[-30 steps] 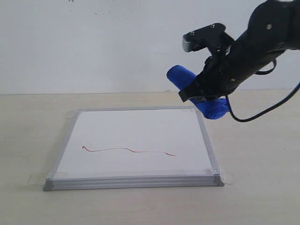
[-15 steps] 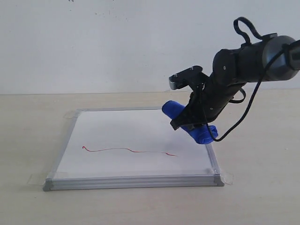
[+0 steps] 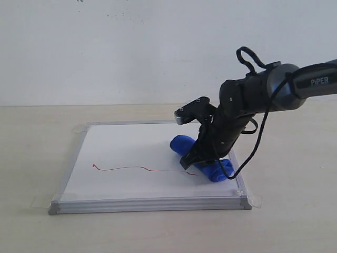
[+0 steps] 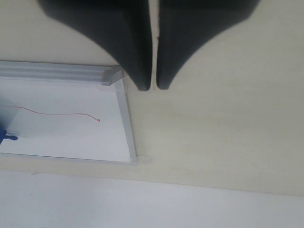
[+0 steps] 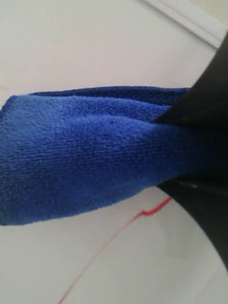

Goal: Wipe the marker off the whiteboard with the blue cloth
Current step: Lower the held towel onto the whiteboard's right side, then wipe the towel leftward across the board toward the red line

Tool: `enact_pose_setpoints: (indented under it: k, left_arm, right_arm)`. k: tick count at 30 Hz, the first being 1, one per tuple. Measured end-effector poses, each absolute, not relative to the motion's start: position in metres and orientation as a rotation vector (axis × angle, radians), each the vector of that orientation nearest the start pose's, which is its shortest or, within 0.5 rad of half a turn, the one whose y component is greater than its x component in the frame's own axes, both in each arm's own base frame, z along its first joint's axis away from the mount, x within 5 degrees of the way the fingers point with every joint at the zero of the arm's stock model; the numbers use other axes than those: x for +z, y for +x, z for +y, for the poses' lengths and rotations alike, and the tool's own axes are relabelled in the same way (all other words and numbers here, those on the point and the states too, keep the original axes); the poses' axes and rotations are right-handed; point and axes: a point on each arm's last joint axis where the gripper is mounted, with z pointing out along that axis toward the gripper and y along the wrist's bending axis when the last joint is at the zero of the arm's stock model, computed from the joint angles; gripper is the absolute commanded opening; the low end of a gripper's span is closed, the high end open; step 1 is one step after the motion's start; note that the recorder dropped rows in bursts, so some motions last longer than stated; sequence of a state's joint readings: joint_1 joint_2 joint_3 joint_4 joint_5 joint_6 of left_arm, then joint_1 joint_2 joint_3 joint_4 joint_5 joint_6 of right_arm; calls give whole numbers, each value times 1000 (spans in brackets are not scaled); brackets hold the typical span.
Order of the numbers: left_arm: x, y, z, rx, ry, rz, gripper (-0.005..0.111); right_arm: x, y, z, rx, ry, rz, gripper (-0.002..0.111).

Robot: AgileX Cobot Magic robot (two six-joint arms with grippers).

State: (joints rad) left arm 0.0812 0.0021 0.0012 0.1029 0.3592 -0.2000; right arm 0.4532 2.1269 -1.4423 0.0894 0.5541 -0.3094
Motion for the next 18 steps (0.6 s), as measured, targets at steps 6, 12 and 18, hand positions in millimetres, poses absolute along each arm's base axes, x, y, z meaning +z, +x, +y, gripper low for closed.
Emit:
enact_pose_setpoints:
  k: [6, 12, 18]
  left_arm:
    - [180, 53, 8, 18, -195, 1834, 4]
    - [180, 53, 8, 18, -195, 1834, 4]
    - [180, 53, 8, 18, -195, 1834, 4]
  right_arm:
    - [136, 376, 225, 145, -1046, 2519, 0]
    - [134, 371, 235, 137, -1135, 2487, 0]
    - [128, 390, 210, 50, -997, 2534, 0]
